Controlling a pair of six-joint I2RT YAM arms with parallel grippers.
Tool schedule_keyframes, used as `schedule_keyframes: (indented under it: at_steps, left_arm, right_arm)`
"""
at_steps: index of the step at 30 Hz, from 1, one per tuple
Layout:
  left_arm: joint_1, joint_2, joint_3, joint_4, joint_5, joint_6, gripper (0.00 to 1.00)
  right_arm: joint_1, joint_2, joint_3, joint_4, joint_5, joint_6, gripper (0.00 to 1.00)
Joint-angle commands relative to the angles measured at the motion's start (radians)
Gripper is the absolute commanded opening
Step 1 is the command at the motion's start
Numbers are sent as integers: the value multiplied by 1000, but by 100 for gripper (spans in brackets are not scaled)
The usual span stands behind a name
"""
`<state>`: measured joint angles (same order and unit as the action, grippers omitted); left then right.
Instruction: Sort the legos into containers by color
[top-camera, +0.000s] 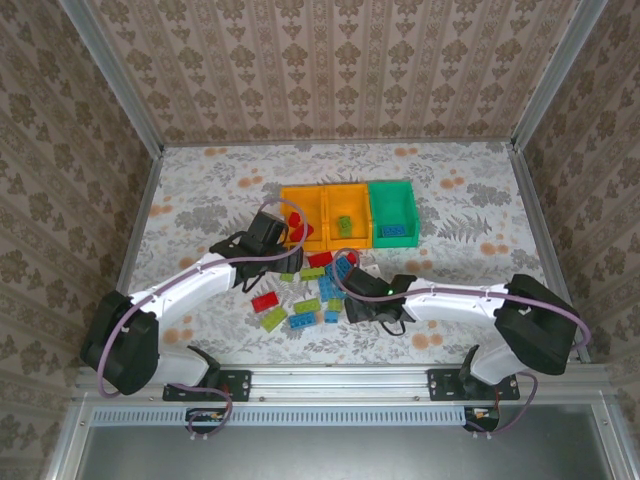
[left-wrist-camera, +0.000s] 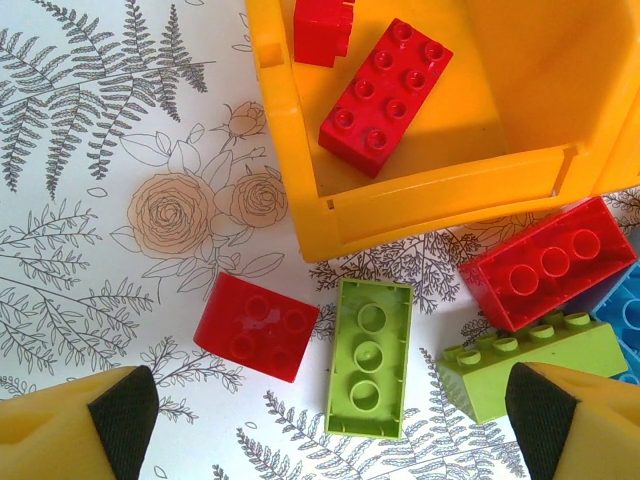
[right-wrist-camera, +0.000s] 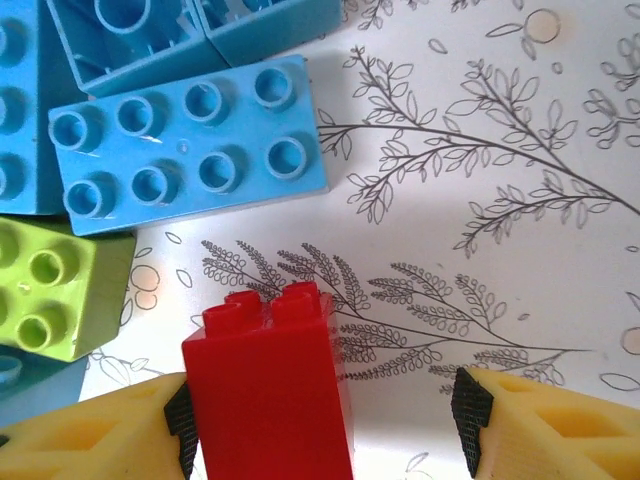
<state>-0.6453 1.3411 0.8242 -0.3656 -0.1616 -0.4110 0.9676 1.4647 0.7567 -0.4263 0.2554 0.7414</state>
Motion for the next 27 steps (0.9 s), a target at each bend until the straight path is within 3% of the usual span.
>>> schedule_keyframes:
  at_steps: [1, 9, 14, 21, 27]
  left_arm:
    - [6, -15, -18, 4, 7, -15, 94]
    - [6, -28, -21, -13, -12, -13, 94]
    - [9, -47, -36, -9, -25, -18, 95]
    - [28, -52, -37, -37, -52, -7, 98]
    - [102, -99, -66, -47, -51, -16, 100]
  right_arm:
    - [6, -32, -7, -18, 18, 12, 71]
    - [8, 50, 27, -4, -11, -50, 69]
    - [11, 86, 29, -2, -20, -62, 57]
    - [26, 49, 50, -25, 15, -59, 32]
    - [28, -58, 104, -35, 38, -82, 29]
